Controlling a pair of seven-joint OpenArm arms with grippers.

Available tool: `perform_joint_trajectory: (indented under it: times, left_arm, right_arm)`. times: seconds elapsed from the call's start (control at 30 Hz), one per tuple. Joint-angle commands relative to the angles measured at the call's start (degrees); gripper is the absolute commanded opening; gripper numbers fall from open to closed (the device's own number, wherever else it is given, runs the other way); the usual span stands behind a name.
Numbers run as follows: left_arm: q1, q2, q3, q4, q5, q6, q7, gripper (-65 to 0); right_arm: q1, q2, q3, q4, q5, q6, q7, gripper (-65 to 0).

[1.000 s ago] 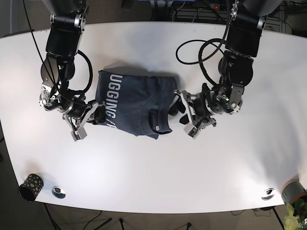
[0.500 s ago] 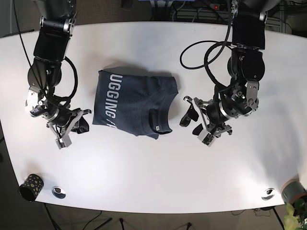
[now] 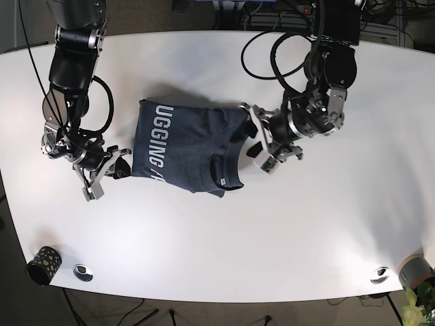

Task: Fold the T-shirt properly
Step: 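Press and tuck the blue bundle's edges with both grippers to square it, then grasp the folded blue shirt's edge with the left gripper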

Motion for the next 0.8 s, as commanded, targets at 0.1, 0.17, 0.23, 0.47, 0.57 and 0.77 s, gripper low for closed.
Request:
perform_joint_trajectory:
  times: [0.1,0.17,0.23,0.47,0.57,0.77]
  left_arm:
    - [-0.6,0.7,5.4,-0.5,-0.9,0.1,-1.7,-36.3]
    - [-0.6,1.8,6.2,-0.5,-0.5,0.1,-2.1,-36.3]
    - [-0.6,2.5,6.6,-1.3,-0.5,0.1,-2.4,-36.3]
    - [-1.8,2.9,8.9,-7.9,-0.6,0.1,-2.5,-36.3]
    - [-3.3,2.7,9.2,-11.0,-0.6,0.1,-2.5,-36.3]
    - [-5.6,0.5,7.6,-14.7,-0.7,0.0,-2.5,-36.3]
  right_arm:
    - [2.1,0.9,0.3,1.4,1.0,0.54,1.4,-57.1]
    - [3.2,0.9,0.3,1.0,1.0,0.54,2.0,-57.1]
    - [3.8,0.9,0.3,0.2,0.7,0.54,3.4,-57.1]
    - [6.9,-3.4,0.3,-4.4,-11.7,0.54,8.4,-57.2]
    - [7.3,-4.7,0.8,-6.4,-16.5,0.54,10.3,-57.4]
    - [5.2,-4.5,0.5,-6.2,-16.4,0.54,10.7,-57.5]
